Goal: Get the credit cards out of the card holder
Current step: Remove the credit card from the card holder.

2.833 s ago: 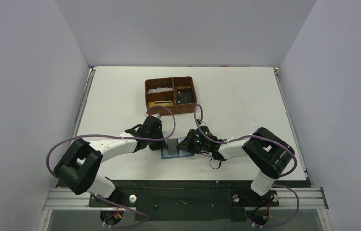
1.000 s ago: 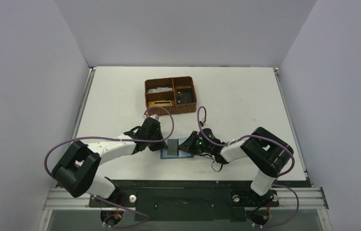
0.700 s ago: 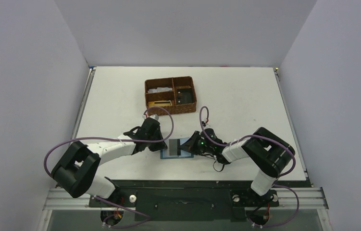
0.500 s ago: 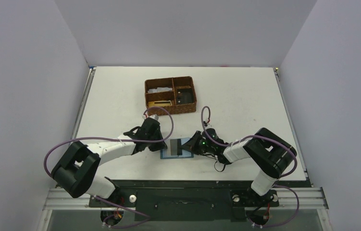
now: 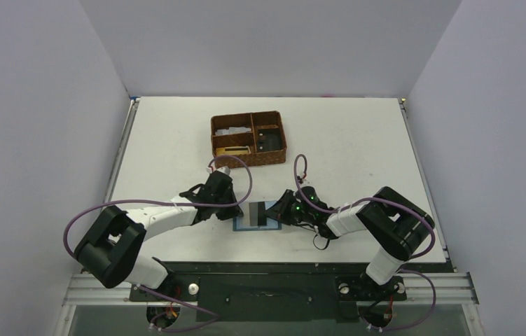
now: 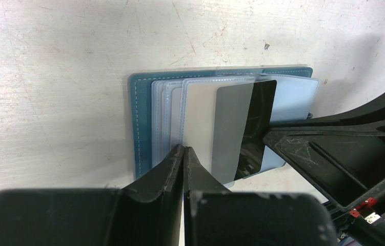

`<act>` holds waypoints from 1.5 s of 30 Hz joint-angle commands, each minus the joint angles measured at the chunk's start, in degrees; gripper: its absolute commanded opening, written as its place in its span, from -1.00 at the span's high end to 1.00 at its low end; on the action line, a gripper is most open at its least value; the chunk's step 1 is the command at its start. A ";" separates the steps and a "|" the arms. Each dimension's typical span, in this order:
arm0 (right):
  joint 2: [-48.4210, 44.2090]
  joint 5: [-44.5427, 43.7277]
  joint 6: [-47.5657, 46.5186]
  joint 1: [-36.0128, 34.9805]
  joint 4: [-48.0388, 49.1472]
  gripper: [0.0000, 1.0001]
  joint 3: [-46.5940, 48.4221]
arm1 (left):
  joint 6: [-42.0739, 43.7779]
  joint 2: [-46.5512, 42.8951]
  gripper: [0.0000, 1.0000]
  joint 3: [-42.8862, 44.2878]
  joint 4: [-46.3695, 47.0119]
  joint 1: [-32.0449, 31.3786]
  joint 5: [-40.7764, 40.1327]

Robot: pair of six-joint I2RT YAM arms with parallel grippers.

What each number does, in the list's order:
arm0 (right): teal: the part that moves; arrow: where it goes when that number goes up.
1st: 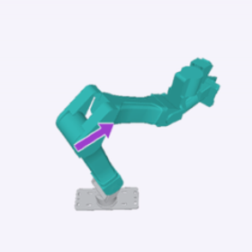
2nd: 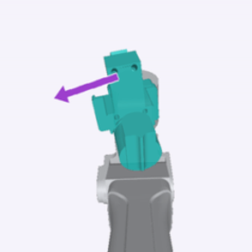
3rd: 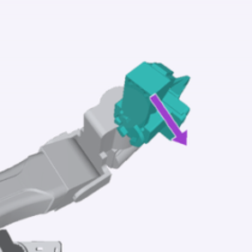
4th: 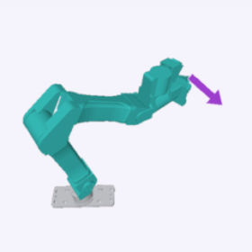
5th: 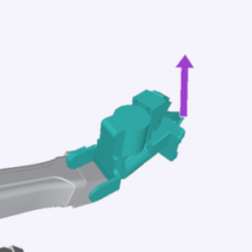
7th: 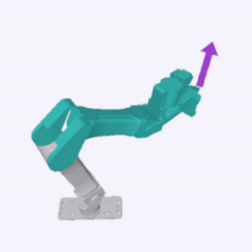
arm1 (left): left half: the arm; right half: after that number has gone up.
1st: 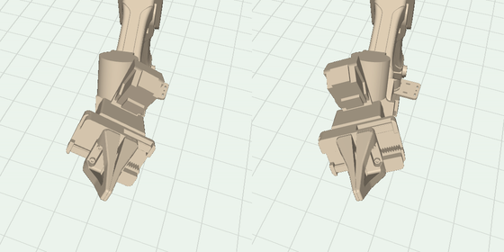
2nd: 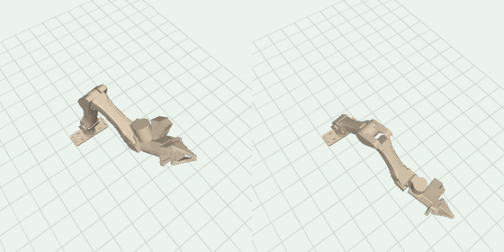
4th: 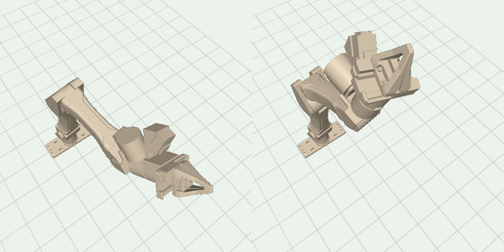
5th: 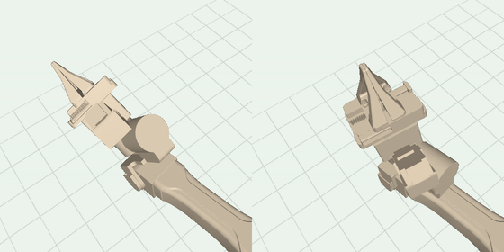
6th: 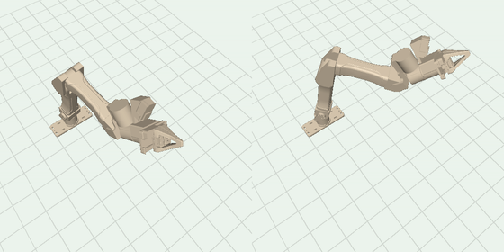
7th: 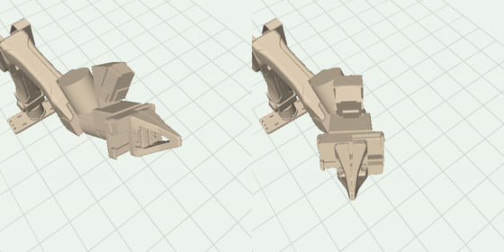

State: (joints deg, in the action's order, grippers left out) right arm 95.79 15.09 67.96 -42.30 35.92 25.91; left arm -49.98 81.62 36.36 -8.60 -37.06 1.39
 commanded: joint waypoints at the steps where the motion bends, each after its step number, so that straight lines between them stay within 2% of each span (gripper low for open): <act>1: -1.35 0.30 -1.37 0.36 0.28 0.68 1.00 | 1.68 1.18 1.00 -1.62 -6.43 0.57 -3.32; 7: 0.03 1.27 -0.81 0.24 1.46 0.59 1.76 | 1.81 1.47 1.00 -1.49 -6.22 0.50 -3.19; 16: 2.28 1.40 -0.30 -1.97 1.28 0.58 4.40 | 1.72 1.65 1.00 -1.49 -5.90 0.50 -3.09; 20: 2.05 1.01 -0.34 -1.74 1.39 0.64 3.70 | 1.63 1.49 1.00 -1.56 -5.97 0.51 -3.20; 28: 0.93 0.40 -0.02 -0.68 1.96 0.99 1.83 | 1.49 1.06 1.00 -2.07 -6.22 0.50 -3.21; 45: -7.71 -1.03 -2.82 4.14 -2.17 1.00 -4.81 | 1.49 0.46 1.00 -2.55 -6.58 1.01 -3.57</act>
State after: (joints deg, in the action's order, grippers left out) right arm 91.39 16.51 67.72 -39.24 36.10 22.20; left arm -49.98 81.54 36.25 -8.60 -36.88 1.39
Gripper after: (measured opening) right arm 0.007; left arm 0.003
